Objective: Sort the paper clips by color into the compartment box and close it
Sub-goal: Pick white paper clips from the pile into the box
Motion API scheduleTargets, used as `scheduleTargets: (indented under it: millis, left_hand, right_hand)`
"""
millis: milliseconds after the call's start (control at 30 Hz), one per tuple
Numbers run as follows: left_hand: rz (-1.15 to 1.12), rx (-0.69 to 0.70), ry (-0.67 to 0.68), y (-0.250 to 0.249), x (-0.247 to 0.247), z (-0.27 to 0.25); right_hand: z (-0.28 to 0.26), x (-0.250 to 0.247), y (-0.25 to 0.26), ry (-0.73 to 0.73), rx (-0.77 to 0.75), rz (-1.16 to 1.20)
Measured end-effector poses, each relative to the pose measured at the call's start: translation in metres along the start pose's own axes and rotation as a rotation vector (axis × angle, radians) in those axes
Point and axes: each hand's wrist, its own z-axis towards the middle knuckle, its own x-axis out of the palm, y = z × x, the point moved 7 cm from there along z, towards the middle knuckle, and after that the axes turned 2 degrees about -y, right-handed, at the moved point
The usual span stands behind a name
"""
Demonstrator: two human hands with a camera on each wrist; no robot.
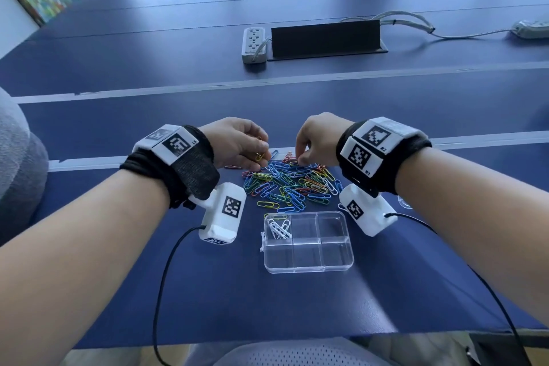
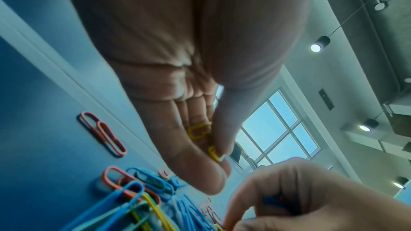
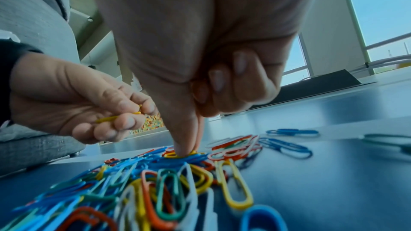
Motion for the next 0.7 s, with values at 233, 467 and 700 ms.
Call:
scheduleTargets:
  millis: [233, 467, 700]
  left_hand:
    - [0.212, -0.032, -0.123, -0.002, 0.004, 0.007]
    - [0.965, 0.31, -0.118, -0.035, 0.045, 0.006]
    - [1.08, 0.299, -0.144, -0.034, 0.051, 0.018]
  right_hand:
    - [-0.002, -0.011, -0.015, -0.051, 0.09, 0.103]
    - [-0.01, -0.008, -0.025, 0.042, 0.079, 0.077]
    - [-0.016, 0.0, -0.009, 0.01, -0.045, -0.041]
